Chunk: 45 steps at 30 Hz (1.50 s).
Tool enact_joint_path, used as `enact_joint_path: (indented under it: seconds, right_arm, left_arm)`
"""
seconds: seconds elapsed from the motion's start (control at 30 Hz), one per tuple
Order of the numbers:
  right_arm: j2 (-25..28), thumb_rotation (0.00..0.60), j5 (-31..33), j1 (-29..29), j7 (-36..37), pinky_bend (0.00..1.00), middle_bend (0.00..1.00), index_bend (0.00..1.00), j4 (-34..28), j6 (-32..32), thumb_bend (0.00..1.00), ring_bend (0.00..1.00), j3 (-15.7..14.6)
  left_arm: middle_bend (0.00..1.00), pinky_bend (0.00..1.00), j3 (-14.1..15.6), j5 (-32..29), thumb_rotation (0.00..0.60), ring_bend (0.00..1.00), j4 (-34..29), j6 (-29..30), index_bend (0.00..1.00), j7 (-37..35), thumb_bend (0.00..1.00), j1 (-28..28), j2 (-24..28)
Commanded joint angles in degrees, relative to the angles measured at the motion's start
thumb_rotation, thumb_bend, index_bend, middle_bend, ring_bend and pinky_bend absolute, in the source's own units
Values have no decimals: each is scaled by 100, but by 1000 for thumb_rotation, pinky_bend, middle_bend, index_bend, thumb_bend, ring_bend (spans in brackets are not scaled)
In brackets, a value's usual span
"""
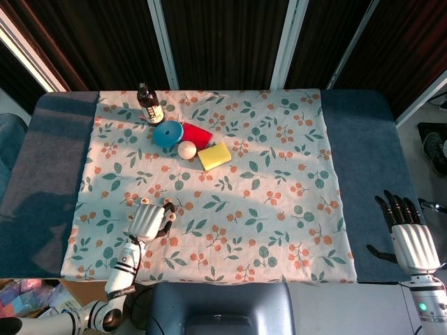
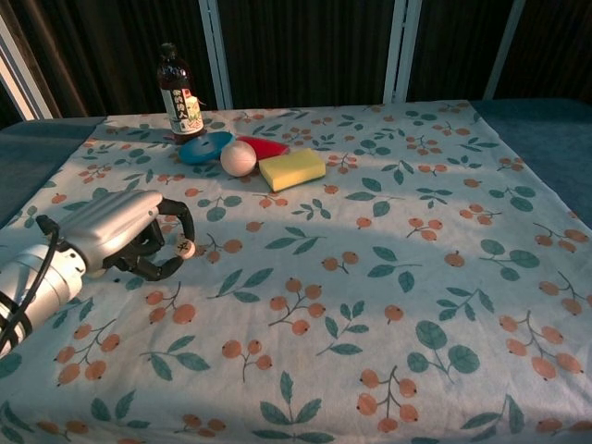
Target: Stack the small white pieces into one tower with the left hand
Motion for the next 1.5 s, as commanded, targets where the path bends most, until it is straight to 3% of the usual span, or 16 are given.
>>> enact_joint_path:
  seconds: [0.03, 0.57, 1.5]
  right_arm:
    - [-8, 600, 0, 5, -16, 0, 0, 0, 1, -7, 156, 0, 1]
    - [-27, 600, 36, 25, -73, 0, 0, 0, -16, -41, 156, 0, 14]
    - [-73, 600, 29, 44, -176, 0, 0, 0, -24, -72, 156, 0, -4]
  left_arm:
    - [1000, 1000, 7, -63, 600, 1000, -390, -13, 514, 43, 396, 106, 538]
    - [1000, 1000, 43, -952, 600, 1000, -713, -422, 508, 293, 395, 242, 1342]
    - [1000, 1000, 110, -1221, 600, 1000, -657, -568, 494, 8, 396, 163, 1448]
